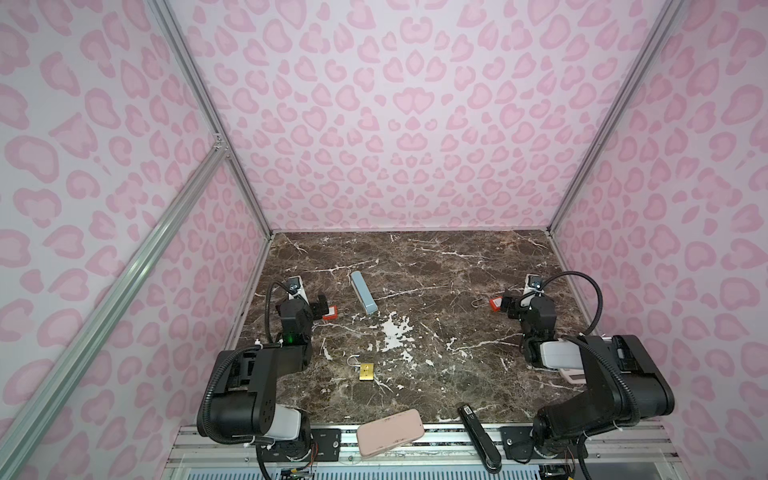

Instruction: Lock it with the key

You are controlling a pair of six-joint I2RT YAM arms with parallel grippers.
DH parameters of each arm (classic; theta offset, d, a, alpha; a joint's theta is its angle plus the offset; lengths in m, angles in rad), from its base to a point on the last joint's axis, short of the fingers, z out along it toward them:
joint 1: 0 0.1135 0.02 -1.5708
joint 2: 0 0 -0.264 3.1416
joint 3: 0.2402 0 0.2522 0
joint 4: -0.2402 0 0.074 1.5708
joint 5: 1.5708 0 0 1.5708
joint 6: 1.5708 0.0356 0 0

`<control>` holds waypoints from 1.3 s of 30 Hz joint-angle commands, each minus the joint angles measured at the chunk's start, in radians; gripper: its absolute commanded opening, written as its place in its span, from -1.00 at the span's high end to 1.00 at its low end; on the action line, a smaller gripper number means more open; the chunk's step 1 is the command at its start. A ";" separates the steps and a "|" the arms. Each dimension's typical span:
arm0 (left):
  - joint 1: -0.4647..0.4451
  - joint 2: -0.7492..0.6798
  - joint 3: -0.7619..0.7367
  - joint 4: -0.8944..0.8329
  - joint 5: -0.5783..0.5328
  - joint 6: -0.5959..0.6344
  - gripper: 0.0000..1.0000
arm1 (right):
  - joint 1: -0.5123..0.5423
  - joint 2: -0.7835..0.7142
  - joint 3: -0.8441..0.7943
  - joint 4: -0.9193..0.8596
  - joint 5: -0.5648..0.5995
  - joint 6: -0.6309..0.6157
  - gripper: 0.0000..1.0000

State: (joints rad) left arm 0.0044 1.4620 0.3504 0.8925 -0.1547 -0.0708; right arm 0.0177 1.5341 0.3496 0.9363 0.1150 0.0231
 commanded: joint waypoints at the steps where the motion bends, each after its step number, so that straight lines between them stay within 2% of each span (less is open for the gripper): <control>1: 0.000 0.003 -0.003 0.043 0.020 0.010 -0.95 | 0.001 0.003 -0.001 0.016 0.007 -0.003 -0.99; 33: 0.001 0.003 -0.003 0.045 0.019 0.011 -0.95 | 0.001 0.001 -0.006 0.018 0.006 -0.002 -0.99; 37: 0.002 0.004 0.000 0.040 0.022 0.010 -0.95 | 0.001 -0.041 -0.005 0.009 0.142 0.053 -0.99; 39: 0.003 0.001 -0.006 0.047 0.023 0.010 -0.95 | 0.001 -0.098 0.018 -0.097 0.135 0.057 -0.99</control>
State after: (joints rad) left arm 0.0044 1.4620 0.3489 0.8928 -0.1375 -0.0673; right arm 0.0181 1.4830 0.3508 0.9119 0.1875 0.0475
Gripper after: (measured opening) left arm 0.977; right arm 0.996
